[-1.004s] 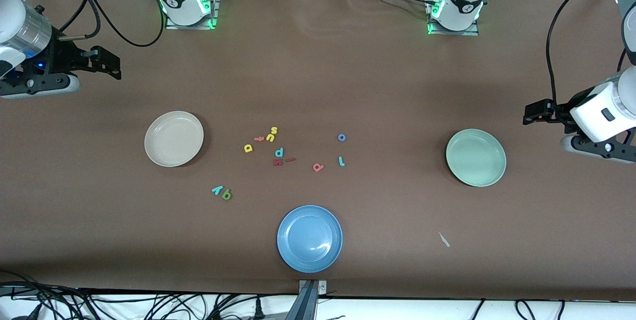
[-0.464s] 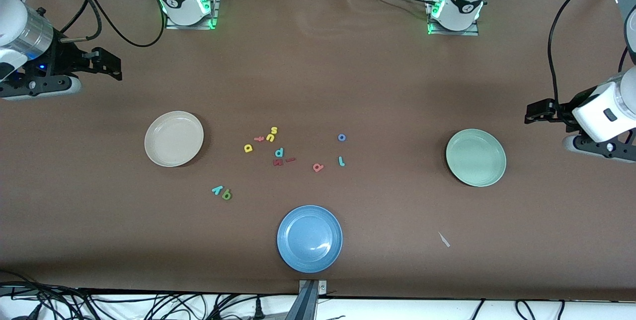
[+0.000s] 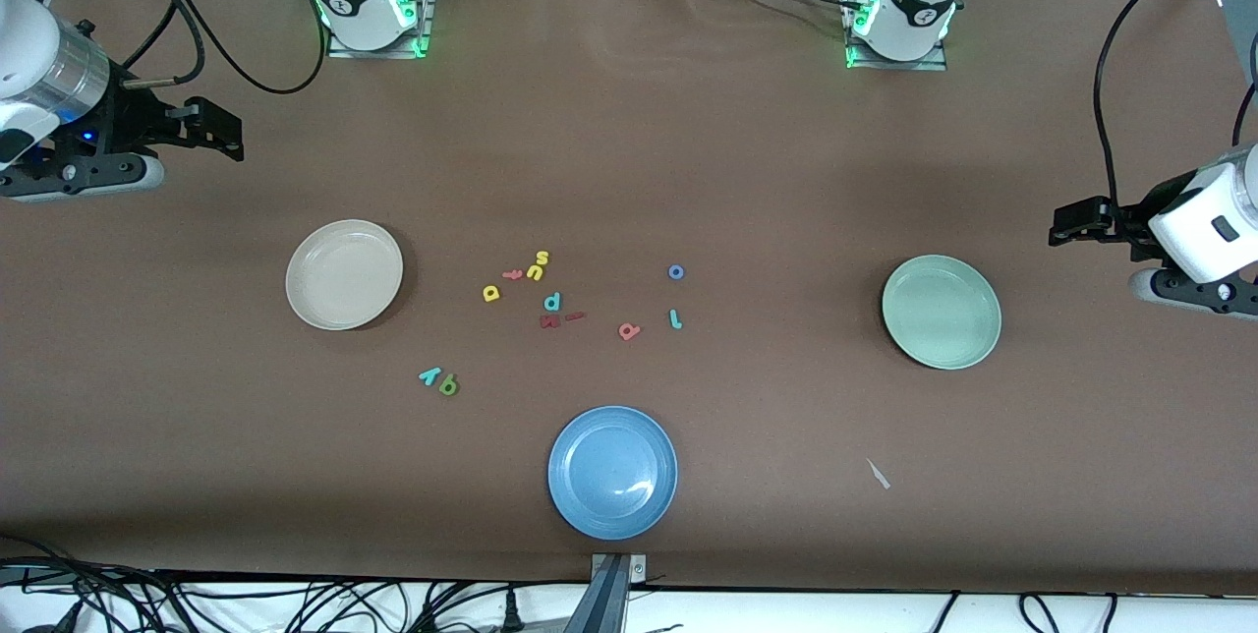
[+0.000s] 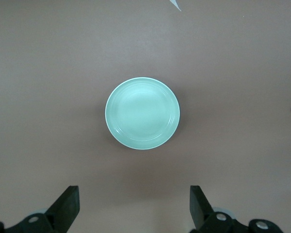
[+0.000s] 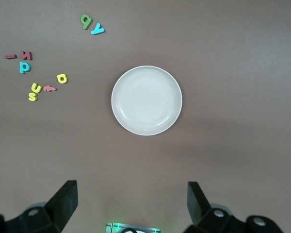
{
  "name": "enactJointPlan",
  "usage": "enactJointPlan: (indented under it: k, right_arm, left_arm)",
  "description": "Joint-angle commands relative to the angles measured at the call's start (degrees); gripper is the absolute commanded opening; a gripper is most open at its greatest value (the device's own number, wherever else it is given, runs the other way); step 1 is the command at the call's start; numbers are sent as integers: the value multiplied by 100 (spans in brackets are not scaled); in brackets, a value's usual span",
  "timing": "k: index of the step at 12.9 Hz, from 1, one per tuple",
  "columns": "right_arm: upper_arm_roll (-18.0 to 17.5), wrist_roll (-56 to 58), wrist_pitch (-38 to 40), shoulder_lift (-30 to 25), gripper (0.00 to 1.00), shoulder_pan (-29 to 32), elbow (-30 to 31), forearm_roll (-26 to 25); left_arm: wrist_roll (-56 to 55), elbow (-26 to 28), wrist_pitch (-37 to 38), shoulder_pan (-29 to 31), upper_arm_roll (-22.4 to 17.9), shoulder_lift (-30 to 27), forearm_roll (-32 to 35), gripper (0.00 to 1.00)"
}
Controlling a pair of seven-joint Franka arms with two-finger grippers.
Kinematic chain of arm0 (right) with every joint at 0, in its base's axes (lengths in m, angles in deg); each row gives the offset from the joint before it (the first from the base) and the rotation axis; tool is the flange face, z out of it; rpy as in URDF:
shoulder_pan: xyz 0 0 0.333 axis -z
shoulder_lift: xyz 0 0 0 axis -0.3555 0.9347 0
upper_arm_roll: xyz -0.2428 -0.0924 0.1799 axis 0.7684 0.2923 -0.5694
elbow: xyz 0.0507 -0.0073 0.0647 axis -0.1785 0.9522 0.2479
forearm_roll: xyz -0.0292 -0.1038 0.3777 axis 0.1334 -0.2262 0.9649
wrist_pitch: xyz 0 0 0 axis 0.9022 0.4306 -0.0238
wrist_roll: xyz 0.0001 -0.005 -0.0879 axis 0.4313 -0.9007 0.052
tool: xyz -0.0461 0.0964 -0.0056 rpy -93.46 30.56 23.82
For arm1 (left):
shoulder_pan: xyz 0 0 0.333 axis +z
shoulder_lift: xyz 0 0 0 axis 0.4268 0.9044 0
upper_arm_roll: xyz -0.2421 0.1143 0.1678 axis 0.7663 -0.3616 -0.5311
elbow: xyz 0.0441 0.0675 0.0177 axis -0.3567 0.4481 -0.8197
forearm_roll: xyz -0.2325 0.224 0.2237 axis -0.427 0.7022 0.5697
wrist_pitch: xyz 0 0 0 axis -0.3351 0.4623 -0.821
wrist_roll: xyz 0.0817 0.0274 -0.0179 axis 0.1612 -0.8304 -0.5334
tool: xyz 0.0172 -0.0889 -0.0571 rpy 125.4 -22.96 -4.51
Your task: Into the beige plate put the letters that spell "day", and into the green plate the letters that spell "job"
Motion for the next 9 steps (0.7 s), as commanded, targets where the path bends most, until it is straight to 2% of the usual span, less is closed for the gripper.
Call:
enactJointPlan:
  k: [1,9]
  right_arm:
    - [-11,31,51,14,100,40,-39,47]
    - [-20,22,7,6,100,40,-39,73]
  left_arm:
    - [108,-15,35,-5,16,-25,72,100]
    - [108,3,79,-49,60,-43,55,100]
